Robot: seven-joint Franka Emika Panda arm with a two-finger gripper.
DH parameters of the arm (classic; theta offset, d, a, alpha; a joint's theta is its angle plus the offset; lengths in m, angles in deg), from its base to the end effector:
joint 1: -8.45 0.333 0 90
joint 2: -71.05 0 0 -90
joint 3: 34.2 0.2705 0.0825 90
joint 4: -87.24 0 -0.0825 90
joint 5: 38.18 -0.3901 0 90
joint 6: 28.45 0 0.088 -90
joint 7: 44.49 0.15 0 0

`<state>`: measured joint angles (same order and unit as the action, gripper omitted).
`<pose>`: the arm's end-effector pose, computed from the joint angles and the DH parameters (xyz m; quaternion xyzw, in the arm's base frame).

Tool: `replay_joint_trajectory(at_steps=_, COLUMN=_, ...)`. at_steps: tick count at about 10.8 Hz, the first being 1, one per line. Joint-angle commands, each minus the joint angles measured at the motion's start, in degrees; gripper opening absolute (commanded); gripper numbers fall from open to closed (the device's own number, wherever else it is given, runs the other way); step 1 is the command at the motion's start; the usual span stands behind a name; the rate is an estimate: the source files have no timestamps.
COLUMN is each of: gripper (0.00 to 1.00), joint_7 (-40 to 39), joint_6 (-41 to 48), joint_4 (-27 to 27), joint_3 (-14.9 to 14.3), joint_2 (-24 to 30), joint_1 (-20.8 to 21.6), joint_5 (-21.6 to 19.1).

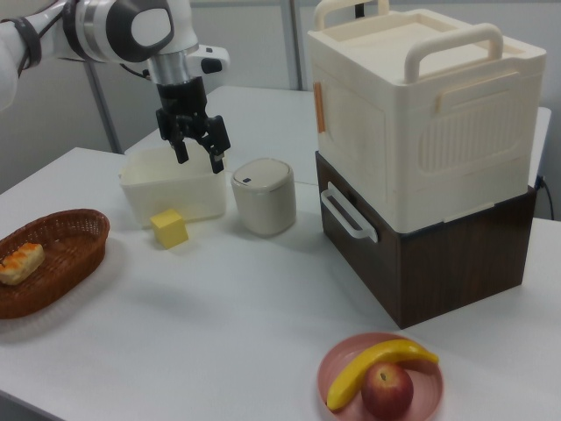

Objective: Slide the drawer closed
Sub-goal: 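Raise the gripper away from the closed drawer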

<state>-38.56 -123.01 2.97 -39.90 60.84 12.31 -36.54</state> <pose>0.6122 -0.0201 0.4871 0.9976 -0.0658 0.0020 0.0230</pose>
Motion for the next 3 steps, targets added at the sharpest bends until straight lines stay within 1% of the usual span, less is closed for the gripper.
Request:
replay_joint_trajectory(at_steps=1, gripper=1.00, joint_7=-1.6, joint_6=-1.1, joint_4=-1.7, joint_3=-0.7, joint_2=0.5, joint_1=0.5, joint_5=-1.7)
replay_joint_trajectory(at_steps=3, gripper=1.00, joint_7=-1.0, joint_6=-0.7, joint_4=-1.8, joint_3=-0.9, joint_2=0.7, joint_1=0.5, joint_5=-2.2)
